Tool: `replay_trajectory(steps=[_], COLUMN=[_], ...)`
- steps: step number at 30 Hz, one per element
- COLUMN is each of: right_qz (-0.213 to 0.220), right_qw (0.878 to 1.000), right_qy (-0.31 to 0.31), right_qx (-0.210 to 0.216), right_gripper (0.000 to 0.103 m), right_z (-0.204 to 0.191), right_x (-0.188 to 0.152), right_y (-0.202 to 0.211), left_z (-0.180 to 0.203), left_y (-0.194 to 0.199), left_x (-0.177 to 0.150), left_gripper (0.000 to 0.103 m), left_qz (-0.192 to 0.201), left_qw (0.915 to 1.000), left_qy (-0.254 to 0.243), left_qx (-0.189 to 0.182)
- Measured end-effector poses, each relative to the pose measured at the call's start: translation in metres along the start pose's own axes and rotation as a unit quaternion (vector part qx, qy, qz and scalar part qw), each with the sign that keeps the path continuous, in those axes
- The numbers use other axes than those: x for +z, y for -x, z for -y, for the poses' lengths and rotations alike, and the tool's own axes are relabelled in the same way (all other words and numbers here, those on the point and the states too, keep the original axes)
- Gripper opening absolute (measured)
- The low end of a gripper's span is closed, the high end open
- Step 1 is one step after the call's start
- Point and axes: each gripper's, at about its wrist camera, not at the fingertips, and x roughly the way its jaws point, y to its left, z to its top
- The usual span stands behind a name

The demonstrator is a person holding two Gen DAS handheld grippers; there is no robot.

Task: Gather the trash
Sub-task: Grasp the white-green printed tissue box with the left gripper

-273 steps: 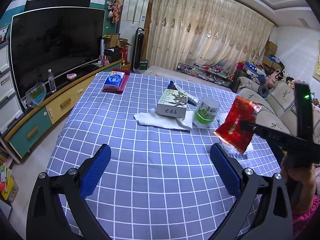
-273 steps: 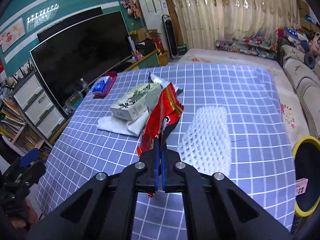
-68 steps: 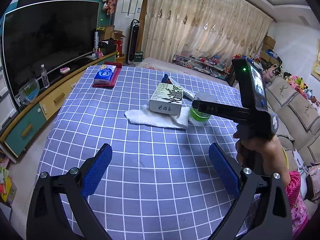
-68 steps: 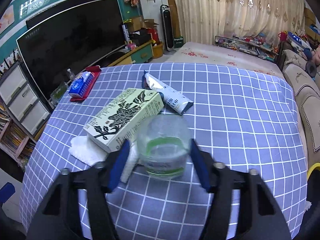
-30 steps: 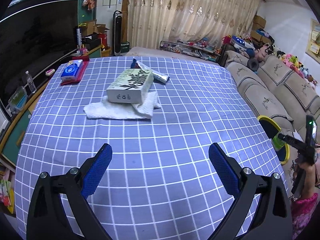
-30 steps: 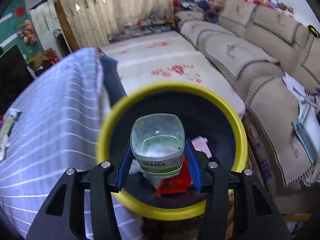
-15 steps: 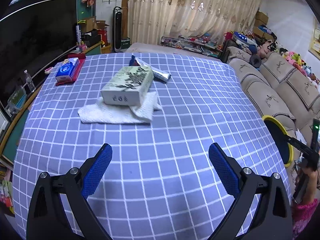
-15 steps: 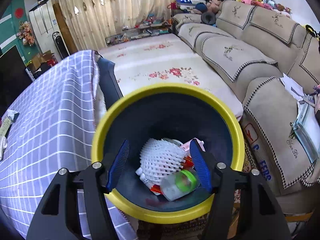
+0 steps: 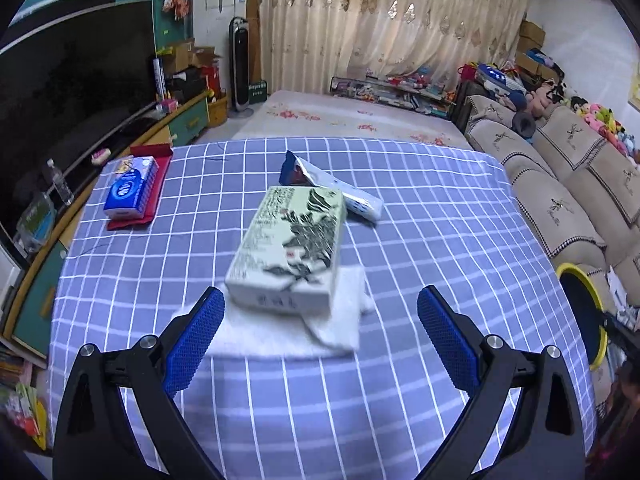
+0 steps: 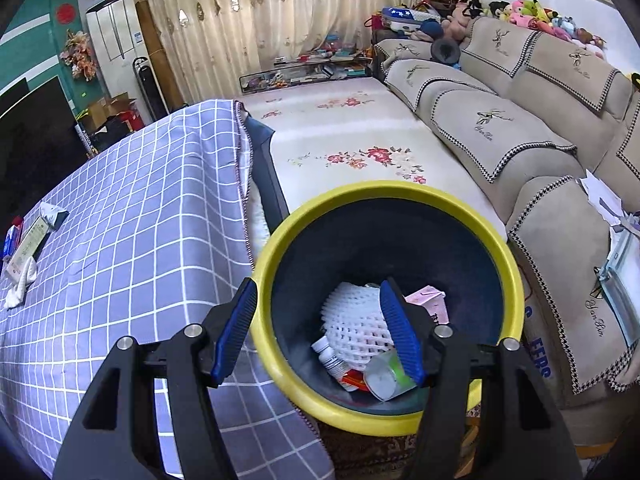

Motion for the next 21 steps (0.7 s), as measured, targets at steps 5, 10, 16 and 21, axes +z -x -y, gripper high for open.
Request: replay_trajectory(steps=[5, 10, 16, 21], right_qz=[-0.002, -0.002, -0.006, -0.010], right_qw=[1.000, 1.000, 1.000, 1.000], right_qy=[0.002, 0.001, 0.005, 0.004], right_qx=[0.000, -0.002, -0.002, -0.002], right_gripper=[0.061, 0.061, 0.061, 0.062], right_z=[-0.003, -0.006, -0.010, -0.011], right_x=[0.001, 0.002, 0.003, 0.005], right_y=[0.000, -0.001, -0.003, -0.006], left_z=[-0.011, -0.015, -0.020, -0.019], left_y=[-0.035, -0.065, -0.092, -0.109], left_x=[0.020, 0.031, 0.041, 0.045], left_gripper=[0.096, 0.096, 0.096, 0.096], left_qz=[-0.020, -0.043, -0.074, -0.092], left_qw=[0.9997, 0.9987, 0.9971, 0.9953], left_qy=[-0.005, -0.017, -0.009, -0.014], left_qx=[0.011, 0.020, 0.017, 0.027])
